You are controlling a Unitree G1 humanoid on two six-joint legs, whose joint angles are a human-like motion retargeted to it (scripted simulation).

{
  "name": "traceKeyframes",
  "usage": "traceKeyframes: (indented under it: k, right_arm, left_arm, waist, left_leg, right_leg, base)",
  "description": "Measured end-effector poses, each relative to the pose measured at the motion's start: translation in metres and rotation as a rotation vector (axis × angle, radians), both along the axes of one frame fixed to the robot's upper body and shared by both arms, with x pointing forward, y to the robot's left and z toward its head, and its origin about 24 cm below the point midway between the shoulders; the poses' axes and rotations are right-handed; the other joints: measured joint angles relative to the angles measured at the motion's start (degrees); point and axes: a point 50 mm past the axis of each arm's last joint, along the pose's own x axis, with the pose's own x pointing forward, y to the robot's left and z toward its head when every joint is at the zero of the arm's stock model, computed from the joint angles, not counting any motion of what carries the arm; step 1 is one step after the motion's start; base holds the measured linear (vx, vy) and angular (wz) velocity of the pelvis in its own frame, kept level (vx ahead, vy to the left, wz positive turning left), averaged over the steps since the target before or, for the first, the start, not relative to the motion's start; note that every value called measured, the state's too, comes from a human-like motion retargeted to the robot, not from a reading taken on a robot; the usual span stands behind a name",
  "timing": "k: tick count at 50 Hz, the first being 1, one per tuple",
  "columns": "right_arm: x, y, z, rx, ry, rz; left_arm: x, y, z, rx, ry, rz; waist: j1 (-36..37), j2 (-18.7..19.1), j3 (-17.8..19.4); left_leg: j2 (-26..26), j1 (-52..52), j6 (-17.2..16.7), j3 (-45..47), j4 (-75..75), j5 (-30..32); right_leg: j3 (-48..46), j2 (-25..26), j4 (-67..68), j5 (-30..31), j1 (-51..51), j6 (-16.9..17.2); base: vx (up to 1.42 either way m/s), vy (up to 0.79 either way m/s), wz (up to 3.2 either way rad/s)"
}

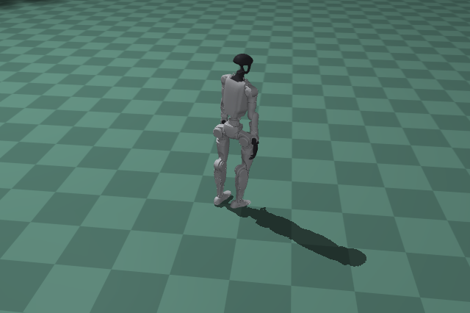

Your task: Upper body actions

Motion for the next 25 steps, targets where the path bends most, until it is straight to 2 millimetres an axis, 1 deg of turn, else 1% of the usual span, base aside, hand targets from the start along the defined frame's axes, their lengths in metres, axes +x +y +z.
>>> traceKeyframes:
  k: [2,4,5,7,10,15,17,18,20,22,23,25]
  right_arm:
    - [-0.006,-0.004,0.0,-0.024,0.025,0.006]
    - [-0.013,-0.009,0.001,-0.05,0.051,0.005]
    - [-0.016,-0.011,0.001,-0.062,0.063,0.001]
    - [-0.026,-0.015,0.001,-0.082,0.091,-0.02]
    - [-0.039,-0.019,0.002,-0.098,0.129,-0.074]
    - [-0.052,-0.02,0.002,-0.084,0.171,-0.176]
    - [-0.053,-0.02,0.002,-0.069,0.169,-0.209]
    - [-0.053,-0.02,0.002,-0.064,0.163,-0.222]
    - [-0.051,-0.021,0.002,-0.061,0.149,-0.248]
    - [-0.048,-0.024,0.003,-0.065,0.137,-0.271]
    - [-0.046,-0.025,0.003,-0.065,0.132,-0.28]
    - [-0.039,-0.028,0.004,-0.061,0.111,-0.29]
  left_arm:
    - [0.004,-0.003,0.0,-0.011,-0.021,0.028]
    - [0.004,-0.004,0.0,-0.015,-0.022,0.058]
    - [0.002,-0.004,0.0,-0.017,-0.017,0.071]
    - [-0.009,-0.005,-0.001,-0.03,0.016,0.086]
    - [-0.033,-0.005,-0.002,-0.051,0.09,0.097]
    - [-0.088,-0.004,0.002,-0.094,0.263,0.097]
    - [-0.104,-0.003,0.005,-0.104,0.317,0.083]
    - [-0.108,-0.002,0.005,-0.105,0.335,0.076]
    - [-0.112,-0.002,0.006,-0.099,0.35,0.055]
    - [-0.108,0.001,0.005,-0.089,0.338,0.026]
    - [-0.104,0.003,0.004,-0.082,0.327,0.009]
    - [-0.091,0.008,0.003,-0.057,0.298,-0.03]
  waist:
    - [-0.7,0.5,-0.3]
    - [-1.7,1.2,-0.9]
    - [-2.3,1.6,-1.4]
    - [-3.2,2.4,-2.6]
    - [-4.4,3.4,-4.3]
    - [-5.6,4.5,-7.1]
    - [-6.2,3.8,-8.3]
    - [-5.6,3.1,-8.8]
    - [-4.6,1.6,-8.8]
    - [-3.8,1.0,-7.2]
    - [-3.5,1.0,-5.9]
    - [-2.1,0.4,-2.2]
  left_leg:
    - [0.6,-0.3,-0.5,0.3,-0.2,0.1]
    - [1.2,-0.7,-1.0,0.6,-0.5,0.2]
    - [1.5,-0.9,-1.3,0.7,-0.6,0.2]
    - [2.2,-1.1,-2.0,1.3,-0.8,-0.1]
    - [3.4,-0.9,-3.1,2.4,-0.7,-0.8]
    - [4.7,-0.4,-4.2,6.5,2.0,-1.4]
    - [4.5,-2.4,-3.9,8.1,6.5,-0.5]
    - [3.8,-4.0,-3.1,9.5,9.5,-0.2]
    - [2.0,-7.4,-2.0,9.8,13.7,-0.3]
    - [-0.4,-11.6,-1.9,8.5,13.6,-0.8]
    - [-1.7,-13.8,-2.1,7.4,12.3,-1.0]
    - [-4.6,-18.8,-2.0,5.8,8.9,-1.4]
  right_leg:
    - [0.9,0.4,0.0,0.0,-0.6,-0.4]
    - [1.4,0.8,-0.1,0.1,-1.2,-0.7]
    - [1.6,1.0,-0.2,0.1,-1.5,-0.8]
    - [2.2,1.6,-0.5,0.1,-1.9,-1.3]
    - [3.6,2.6,-0.5,0.1,-2.5,-2.0]
    - [7.7,4.8,0.1,0.2,-3.0,-3.2]
    - [8.5,3.6,0.7,0.4,-3.2,-3.2]
    - [9.5,2.6,1.0,0.6,-3.3,-3.2]
    - [10.8,1.0,1.4,0.8,-2.8,-3.2]
    - [10.5,0.6,2.1,0.3,-1.8,-3.7]
    - [9.9,0.8,2.6,-0.3,-1.1,-4.0]
    - [9.2,1.4,4.1,-1.9,0.7,-5.1]
  base:
    - [0.03,-0.22,-0.12]
    - [0.03,-0.19,-0.09]
    - [0.09,-0.19,-0.12]
    - [0.15,-0.29,-0.2]
    - [0.17,-0.29,-0.29]
    - [0.17,-0.28,-0.51]
    - [0.21,-0.19,-0.49]
    - [0.15,-0.17,-0.7]
    - [0.08,-0.08,-0.58]
    - [0.01,0.0,-0.1]
    - [-0.08,0.07,0.2]
    - [-0.19,0.11,0.21]
